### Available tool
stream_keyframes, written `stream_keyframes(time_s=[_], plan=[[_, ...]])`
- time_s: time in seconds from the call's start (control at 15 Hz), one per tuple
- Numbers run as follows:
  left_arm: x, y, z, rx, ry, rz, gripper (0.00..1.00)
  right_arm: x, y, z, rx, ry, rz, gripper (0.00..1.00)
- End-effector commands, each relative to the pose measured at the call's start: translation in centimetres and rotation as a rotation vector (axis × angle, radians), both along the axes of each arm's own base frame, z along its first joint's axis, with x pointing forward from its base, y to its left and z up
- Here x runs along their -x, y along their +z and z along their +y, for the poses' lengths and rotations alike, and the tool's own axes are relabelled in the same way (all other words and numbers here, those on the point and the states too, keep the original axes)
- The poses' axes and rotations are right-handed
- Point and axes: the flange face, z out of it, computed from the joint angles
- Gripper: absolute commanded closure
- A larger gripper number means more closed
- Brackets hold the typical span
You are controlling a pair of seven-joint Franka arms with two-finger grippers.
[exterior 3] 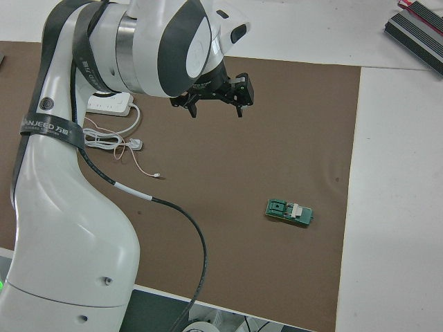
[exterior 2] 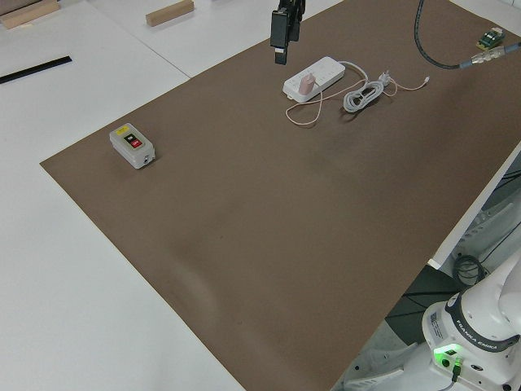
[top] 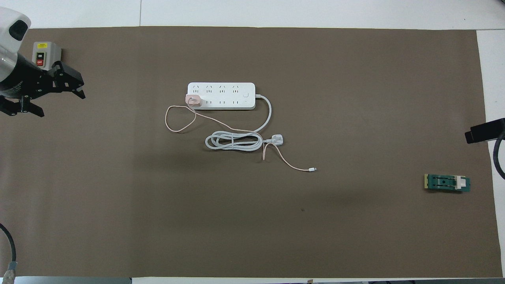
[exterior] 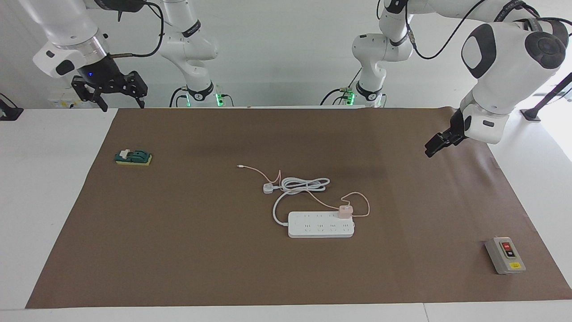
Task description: Plug charger into power strip
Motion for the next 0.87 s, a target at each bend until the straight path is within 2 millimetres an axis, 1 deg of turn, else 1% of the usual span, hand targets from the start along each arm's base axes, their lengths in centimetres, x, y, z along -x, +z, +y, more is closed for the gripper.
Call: stream_keyframes(time_s=[0.0,0.07,0.2,0.27,0.33,0.4,0.47,0.6,0.74,0.8], plan=[[0.8,0.3,0.9,0.000,-0.215,-0.031,0.00,0.7,0.1,0.1,-0.018,-0.012,0.002,0.00],[1.2,0.4,1.1,0.005,-0.236,-0.050,0.00,0.7,0.1,0.1,-0.018,-0.012,0.002,0.00],[1.6,0.0,2.2,0.014,-0.207,-0.041,0.00,0.7,0.1,0.1,-0.018,-0.012,0.002,0.00],[1.8,0.0,2.4,0.031,-0.189,-0.030,0.00,0.7,0.1,0.1,-0.018,-0.012,0.002,0.00],[2.4,0.3,3.0,0.033,-0.180,-0.014,0.04,0.7,0.1,0.1,-0.018,-0.012,0.002,0.00],[3.0,0.7,4.7,0.033,-0.156,-0.017,0.04,0.7,0.1,0.1,-0.019,-0.011,0.002,0.00],[3.5,1.3,5.7,0.033,-0.137,-0.029,0.04,0.7,0.1,0.1,-0.018,-0.012,0.002,0.00],[4.1,2.6,6.1,0.031,-0.118,-0.050,0.03,0.7,0.1,0.1,-0.020,-0.012,0.001,0.00],[4.1,3.1,6.0,0.027,-0.119,-0.059,0.02,0.7,0.1,0.1,-0.018,-0.012,0.002,0.00],[4.0,3.0,6.0,0.027,-0.118,-0.059,0.02,0.7,0.1,0.1,-0.020,-0.012,0.001,0.00]])
